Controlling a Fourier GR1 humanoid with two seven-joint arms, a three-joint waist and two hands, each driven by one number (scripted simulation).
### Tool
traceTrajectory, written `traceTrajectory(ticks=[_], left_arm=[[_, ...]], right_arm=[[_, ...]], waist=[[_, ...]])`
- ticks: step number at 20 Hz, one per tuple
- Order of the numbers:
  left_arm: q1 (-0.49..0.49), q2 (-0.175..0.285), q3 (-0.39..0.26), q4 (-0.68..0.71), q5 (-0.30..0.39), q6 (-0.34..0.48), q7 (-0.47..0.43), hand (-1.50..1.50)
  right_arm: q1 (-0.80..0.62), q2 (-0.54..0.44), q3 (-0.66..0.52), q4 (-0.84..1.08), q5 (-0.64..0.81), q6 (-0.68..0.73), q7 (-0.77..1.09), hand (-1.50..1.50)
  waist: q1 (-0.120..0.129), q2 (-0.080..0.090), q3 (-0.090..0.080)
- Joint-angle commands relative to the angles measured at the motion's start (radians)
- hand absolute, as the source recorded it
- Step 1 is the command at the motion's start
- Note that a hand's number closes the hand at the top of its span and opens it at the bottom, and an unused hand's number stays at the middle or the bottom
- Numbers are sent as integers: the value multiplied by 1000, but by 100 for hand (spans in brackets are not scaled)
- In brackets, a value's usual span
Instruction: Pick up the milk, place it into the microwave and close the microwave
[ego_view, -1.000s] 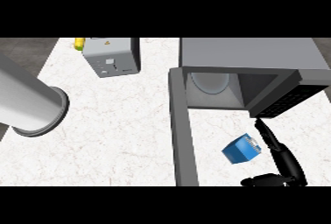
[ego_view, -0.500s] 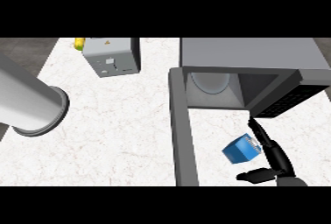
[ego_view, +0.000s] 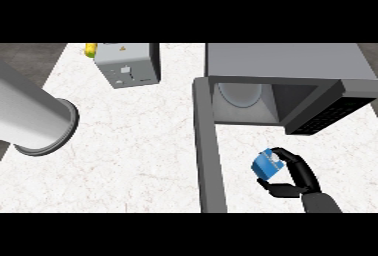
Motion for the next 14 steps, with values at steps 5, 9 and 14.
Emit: traceTrajectory(ticks=[5,9,14], left_arm=[[13,-33,-29,-122,100,27,29,-150],[17,6,17,-109,130,20,26,-150],[94,-49,-6,-125,134,-50,-6,-150]], right_arm=[[-82,29,9,97,5,14,-153,150],[-108,44,-93,102,-85,-76,-83,150],[-140,65,-135,148,-112,-126,-117,150]], waist=[[-4,5,3],[-13,2,2],[1,1,2]])
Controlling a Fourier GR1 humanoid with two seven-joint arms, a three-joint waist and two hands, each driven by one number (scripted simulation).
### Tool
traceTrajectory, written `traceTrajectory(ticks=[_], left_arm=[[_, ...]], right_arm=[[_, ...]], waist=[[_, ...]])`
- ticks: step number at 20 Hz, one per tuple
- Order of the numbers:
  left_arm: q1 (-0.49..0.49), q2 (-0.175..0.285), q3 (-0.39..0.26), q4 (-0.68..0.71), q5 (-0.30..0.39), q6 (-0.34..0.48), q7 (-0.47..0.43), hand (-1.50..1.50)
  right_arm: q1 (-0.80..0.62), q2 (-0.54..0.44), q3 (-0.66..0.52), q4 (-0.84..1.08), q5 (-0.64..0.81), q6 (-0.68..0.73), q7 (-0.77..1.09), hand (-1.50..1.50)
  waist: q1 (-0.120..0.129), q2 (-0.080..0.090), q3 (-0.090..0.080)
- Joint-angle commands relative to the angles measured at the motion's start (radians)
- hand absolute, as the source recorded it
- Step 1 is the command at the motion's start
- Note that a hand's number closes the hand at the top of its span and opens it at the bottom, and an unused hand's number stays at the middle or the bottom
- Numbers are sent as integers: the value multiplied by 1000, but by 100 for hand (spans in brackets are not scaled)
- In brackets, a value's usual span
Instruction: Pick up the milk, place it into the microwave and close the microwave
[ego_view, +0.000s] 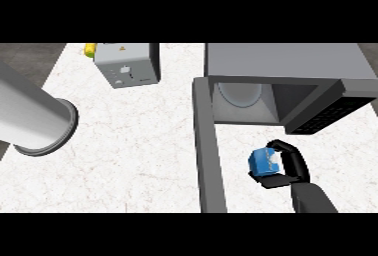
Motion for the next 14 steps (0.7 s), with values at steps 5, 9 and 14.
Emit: traceTrajectory(ticks=[5,9,14], left_arm=[[27,28,57,-128,154,27,47,-150],[12,23,53,-51,123,-27,22,-150],[6,66,74,-84,193,24,60,-150]], right_arm=[[-92,7,-17,33,-8,-36,-21,150],[-148,26,-10,22,5,-100,-12,150],[-270,-8,-51,65,-14,-124,33,150]], waist=[[-8,-2,-1],[-11,-2,-1],[1,4,0]])
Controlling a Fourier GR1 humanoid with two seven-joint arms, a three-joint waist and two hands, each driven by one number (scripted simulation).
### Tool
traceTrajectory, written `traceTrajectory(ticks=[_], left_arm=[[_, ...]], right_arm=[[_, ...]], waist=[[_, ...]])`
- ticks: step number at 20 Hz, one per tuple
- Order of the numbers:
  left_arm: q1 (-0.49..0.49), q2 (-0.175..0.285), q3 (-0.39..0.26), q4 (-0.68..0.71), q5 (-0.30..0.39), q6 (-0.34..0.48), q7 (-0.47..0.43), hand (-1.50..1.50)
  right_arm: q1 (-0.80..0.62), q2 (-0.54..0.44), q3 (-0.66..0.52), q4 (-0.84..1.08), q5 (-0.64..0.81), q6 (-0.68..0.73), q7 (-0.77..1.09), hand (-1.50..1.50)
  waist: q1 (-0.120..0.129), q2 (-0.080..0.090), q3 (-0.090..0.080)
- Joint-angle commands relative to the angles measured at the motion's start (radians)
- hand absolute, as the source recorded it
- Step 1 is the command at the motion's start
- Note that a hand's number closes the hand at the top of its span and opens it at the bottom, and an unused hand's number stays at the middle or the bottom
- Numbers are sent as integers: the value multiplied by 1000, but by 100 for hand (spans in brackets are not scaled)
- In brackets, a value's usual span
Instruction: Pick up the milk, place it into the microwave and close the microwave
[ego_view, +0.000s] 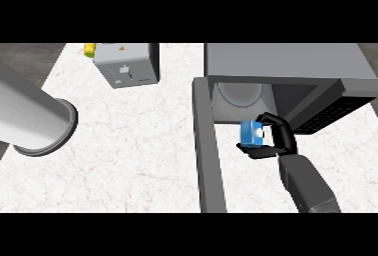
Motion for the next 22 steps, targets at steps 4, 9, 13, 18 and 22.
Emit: traceTrajectory(ticks=[4,9,13,18,22], left_arm=[[-18,-4,15,-33,66,-21,14,-150],[-49,4,-3,-37,54,-10,21,-150],[-79,19,-6,-39,61,-2,31,-150],[-123,55,9,-1,78,-1,29,-150],[-140,60,-6,-36,79,27,45,-150]], right_arm=[[-152,-30,-12,59,2,-36,84,150],[-274,-99,-43,117,-3,-55,151,150],[-295,-103,-32,160,17,-68,158,150],[-378,-130,-29,180,35,-131,233,150],[-400,-200,-12,188,72,-233,262,150]], waist=[[2,3,-1],[29,16,1],[40,23,2],[65,31,2],[81,40,3]])
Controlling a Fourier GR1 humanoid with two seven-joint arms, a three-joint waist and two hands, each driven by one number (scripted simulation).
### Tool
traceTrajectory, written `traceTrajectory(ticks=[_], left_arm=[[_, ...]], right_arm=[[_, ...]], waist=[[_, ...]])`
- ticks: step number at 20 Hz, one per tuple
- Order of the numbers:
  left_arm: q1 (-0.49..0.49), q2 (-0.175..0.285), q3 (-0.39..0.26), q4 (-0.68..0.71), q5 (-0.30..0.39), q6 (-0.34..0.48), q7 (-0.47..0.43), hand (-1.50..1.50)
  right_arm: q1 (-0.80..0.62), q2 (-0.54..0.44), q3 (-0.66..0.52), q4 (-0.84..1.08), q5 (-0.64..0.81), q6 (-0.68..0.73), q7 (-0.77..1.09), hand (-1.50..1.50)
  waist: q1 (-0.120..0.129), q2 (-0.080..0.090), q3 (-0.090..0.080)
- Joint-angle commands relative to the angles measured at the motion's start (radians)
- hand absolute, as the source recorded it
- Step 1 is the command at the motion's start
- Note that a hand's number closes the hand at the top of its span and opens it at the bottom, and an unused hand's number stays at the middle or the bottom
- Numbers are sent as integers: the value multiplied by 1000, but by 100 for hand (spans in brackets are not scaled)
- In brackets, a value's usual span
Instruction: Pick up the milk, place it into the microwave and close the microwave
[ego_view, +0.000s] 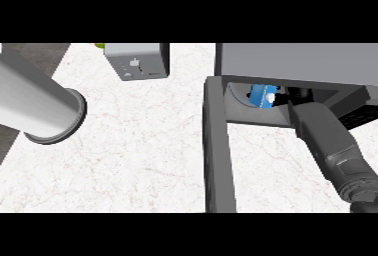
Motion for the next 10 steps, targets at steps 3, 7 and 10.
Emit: traceTrajectory(ticks=[3,7,10], left_arm=[[-40,8,-4,-16,20,22,2,-150],[-49,29,-14,-5,27,9,15,-150],[-71,39,-18,-5,17,11,17,-150]], right_arm=[[-44,-29,1,18,23,-138,34,150],[-81,-74,-14,30,17,-152,74,150],[-78,-70,-9,38,27,-183,68,150]], waist=[[33,17,1],[53,29,2],[55,34,2]])
